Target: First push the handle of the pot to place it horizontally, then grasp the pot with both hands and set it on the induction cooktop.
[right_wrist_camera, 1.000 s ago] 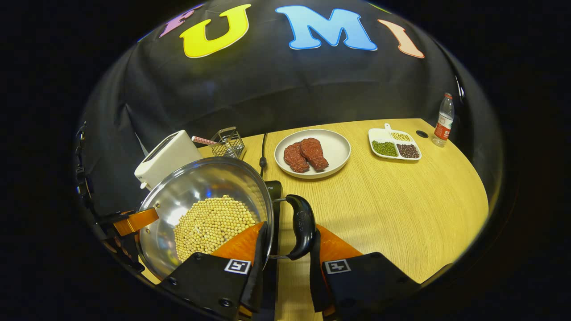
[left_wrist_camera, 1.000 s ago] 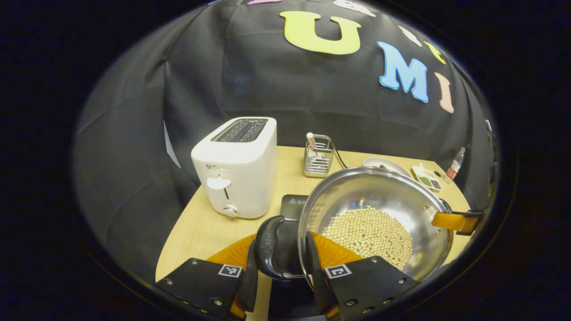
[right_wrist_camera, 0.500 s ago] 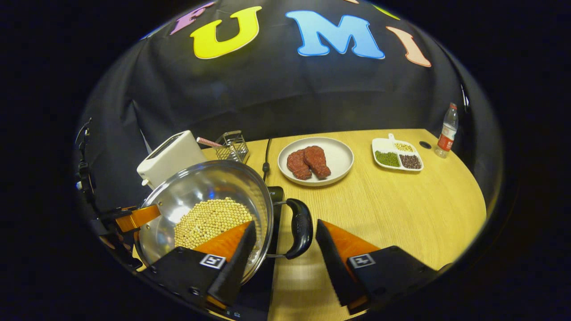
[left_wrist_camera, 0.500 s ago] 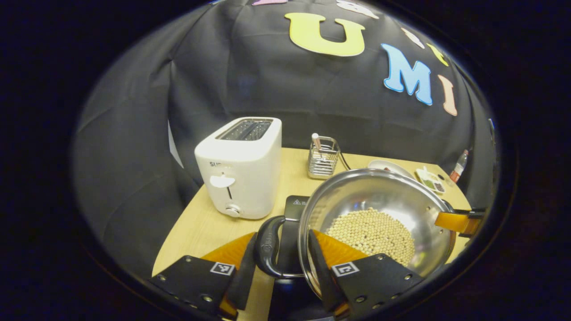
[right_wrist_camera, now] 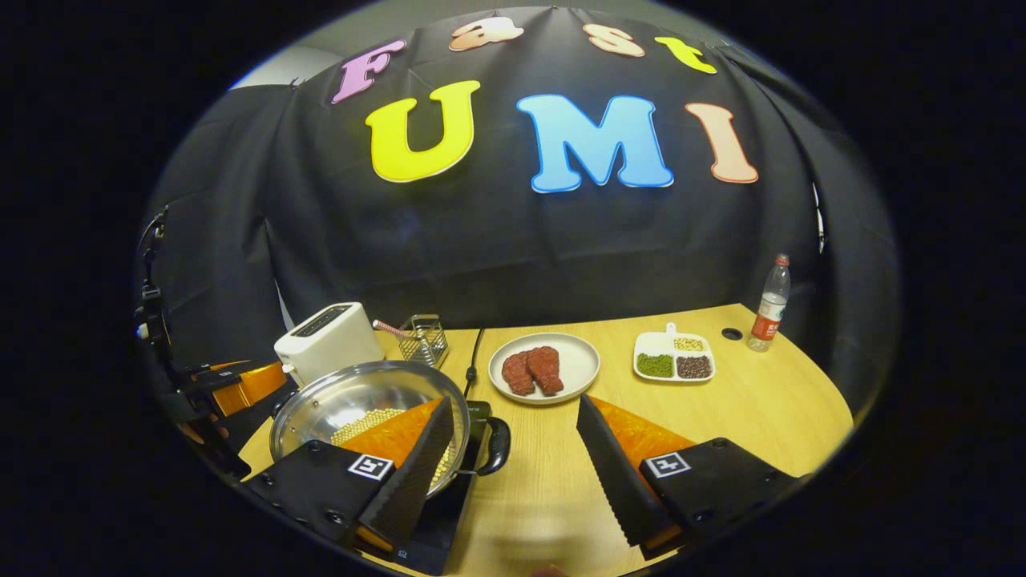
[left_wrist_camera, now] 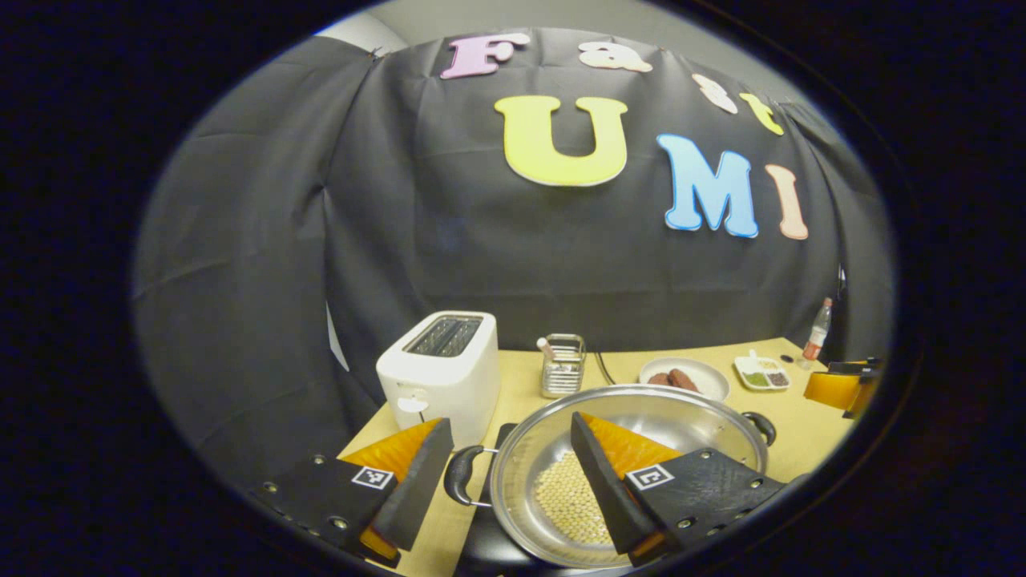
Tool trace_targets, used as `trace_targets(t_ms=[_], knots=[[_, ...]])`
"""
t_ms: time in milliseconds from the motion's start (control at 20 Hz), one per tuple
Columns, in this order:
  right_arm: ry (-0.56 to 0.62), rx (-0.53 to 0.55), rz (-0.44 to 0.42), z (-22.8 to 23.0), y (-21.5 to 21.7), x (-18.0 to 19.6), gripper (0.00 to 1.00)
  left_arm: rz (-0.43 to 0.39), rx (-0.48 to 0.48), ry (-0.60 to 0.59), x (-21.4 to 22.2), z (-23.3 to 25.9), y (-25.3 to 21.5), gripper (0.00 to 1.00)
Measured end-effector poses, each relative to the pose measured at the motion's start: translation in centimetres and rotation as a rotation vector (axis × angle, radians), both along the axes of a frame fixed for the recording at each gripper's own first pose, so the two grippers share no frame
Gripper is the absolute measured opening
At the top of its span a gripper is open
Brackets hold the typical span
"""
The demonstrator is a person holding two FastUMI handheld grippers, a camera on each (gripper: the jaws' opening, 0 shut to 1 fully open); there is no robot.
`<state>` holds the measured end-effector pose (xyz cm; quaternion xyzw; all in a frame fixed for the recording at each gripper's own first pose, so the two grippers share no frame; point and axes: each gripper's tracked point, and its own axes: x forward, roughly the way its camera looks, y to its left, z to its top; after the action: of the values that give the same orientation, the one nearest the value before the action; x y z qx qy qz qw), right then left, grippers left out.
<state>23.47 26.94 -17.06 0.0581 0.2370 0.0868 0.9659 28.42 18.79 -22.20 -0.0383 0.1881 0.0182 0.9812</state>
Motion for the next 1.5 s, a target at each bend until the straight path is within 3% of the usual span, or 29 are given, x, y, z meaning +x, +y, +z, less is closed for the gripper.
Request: trace_targets(t_ms=[350, 550, 900, 1200, 1500], knots=[[-0.182, -0.058, -0.051, 6.6, -9.0, -2.8, 0.98, 0.032, -0.013, -0.134, -4.2, 7.4, -5.9, 0.87], [-0.257, -0.065, -0.063, 9.3, -14.3, -5.8, 0.98, 0.010, -0.022, -0.200, -6.9, 11.9, -10.9, 0.87], [-0.319, -0.052, -0.101, 12.0, -22.6, -11.1, 0.98, -0.002, -0.018, -0.288, -13.6, 18.3, -17.8, 0.87], [-0.369, -0.030, -0.112, 14.3, -27.3, -15.4, 0.98, 0.025, 0.019, -0.330, -21.1, 21.5, -20.7, 0.87], [-0.448, -0.053, -0.124, 17.1, -28.4, -19.3, 0.98, 0.022, 0.035, -0.352, -26.0, 23.4, -21.0, 0.87]])
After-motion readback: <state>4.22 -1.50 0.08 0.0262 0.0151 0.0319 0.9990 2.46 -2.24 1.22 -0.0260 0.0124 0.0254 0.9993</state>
